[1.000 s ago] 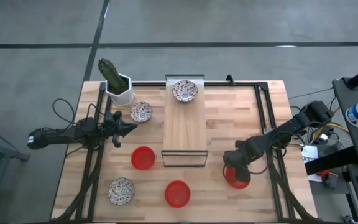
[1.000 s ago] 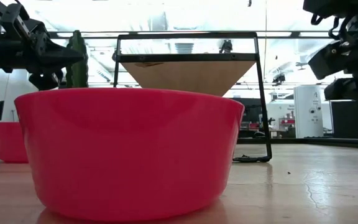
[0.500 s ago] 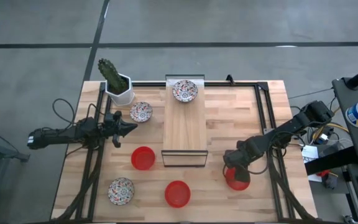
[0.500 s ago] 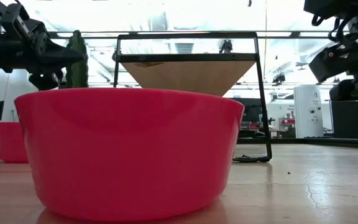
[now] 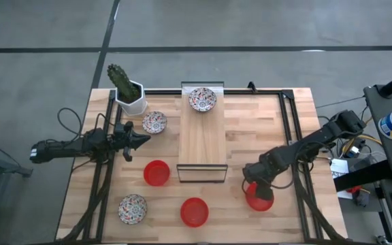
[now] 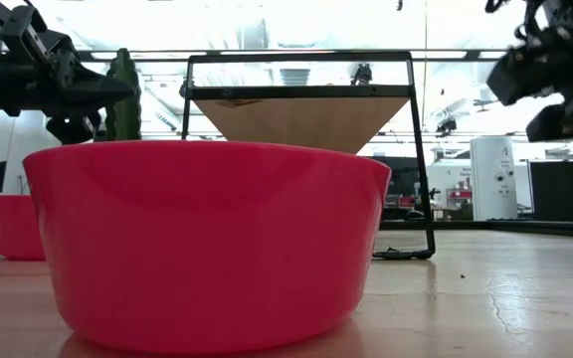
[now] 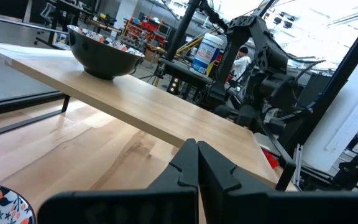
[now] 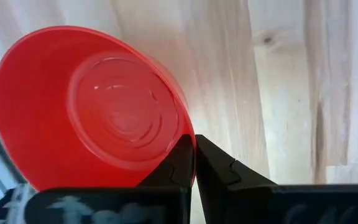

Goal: Pick & Place Mini bowls
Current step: Put the middle red bowl on the shelf

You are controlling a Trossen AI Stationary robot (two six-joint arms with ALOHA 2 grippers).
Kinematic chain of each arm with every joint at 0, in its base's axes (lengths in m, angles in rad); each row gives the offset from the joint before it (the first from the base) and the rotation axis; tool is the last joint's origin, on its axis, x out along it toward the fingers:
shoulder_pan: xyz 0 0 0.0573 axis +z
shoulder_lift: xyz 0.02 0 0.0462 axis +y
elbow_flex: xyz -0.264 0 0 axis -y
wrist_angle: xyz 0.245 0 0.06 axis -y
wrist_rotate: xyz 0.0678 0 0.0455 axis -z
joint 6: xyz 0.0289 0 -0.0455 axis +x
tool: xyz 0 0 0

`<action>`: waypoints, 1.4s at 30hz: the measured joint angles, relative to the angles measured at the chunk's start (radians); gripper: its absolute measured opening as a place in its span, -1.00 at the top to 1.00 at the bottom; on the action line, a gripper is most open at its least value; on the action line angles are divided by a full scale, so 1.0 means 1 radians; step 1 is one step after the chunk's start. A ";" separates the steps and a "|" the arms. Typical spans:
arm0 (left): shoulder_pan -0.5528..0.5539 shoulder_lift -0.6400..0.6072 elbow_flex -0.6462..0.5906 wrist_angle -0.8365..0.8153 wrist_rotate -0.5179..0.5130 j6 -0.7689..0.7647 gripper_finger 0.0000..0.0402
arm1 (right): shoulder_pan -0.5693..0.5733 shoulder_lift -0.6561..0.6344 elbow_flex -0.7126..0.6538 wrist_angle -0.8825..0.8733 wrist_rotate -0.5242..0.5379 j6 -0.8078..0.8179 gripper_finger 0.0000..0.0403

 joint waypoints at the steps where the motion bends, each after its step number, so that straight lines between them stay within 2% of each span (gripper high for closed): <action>1: 0.000 0.000 0.000 0.000 0.000 0.000 1.00 | -0.004 -0.002 0.019 -0.019 -0.004 -0.002 0.96; 8: 0.000 0.000 0.000 0.000 0.000 0.000 1.00 | -0.073 -0.003 0.201 -0.158 -0.146 -0.050 0.96; 12: 0.000 0.000 0.000 0.000 0.000 0.000 1.00 | -0.137 -0.001 0.315 -0.220 -0.170 -0.039 0.96; 25: 0.000 0.000 0.000 0.000 0.000 0.000 1.00 | -0.421 0.000 0.634 -0.227 -0.140 0.079 0.96; 31: 0.000 0.000 0.000 0.000 0.000 0.000 1.00 | -0.560 0.000 0.685 -0.209 -0.077 0.177 0.96; 34: 0.000 0.000 0.000 0.000 0.000 0.000 1.00 | -0.596 0.014 0.687 -0.208 -0.012 0.191 0.96; 42: 0.000 0.000 0.000 0.000 0.000 0.000 1.00 | -0.629 0.148 0.763 -0.188 0.013 0.152 0.96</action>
